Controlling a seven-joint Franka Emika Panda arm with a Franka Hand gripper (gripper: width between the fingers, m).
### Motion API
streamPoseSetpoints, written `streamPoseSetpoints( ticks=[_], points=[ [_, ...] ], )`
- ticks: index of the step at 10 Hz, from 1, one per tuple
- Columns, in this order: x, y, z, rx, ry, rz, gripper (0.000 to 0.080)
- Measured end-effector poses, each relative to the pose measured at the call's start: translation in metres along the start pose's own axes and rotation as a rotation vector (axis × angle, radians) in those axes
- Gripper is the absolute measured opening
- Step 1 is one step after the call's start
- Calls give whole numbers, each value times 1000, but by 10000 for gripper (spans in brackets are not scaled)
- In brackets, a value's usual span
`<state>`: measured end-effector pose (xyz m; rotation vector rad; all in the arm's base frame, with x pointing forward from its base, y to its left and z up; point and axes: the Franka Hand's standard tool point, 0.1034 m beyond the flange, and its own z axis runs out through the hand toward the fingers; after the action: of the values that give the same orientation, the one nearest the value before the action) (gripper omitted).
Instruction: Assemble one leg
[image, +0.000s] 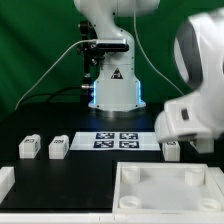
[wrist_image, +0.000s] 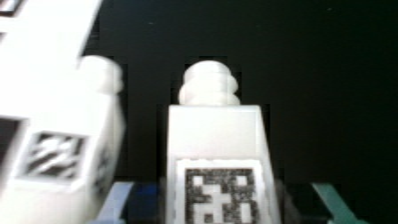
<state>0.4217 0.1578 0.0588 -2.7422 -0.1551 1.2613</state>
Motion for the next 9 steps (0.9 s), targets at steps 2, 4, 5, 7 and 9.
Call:
streamPoseSetpoints(
  ticks=[2,4,5,7,9],
  points=[
    [-23,3,-31,-7,68,-30,290],
    [-22,7,-39,-5,279,-14,290],
    [-23,9,-39,-15,370,-11,290],
    [-19,30,-90,-39,554,-92,290],
    [-15,48,-148,-59,749,-107,290]
  ],
)
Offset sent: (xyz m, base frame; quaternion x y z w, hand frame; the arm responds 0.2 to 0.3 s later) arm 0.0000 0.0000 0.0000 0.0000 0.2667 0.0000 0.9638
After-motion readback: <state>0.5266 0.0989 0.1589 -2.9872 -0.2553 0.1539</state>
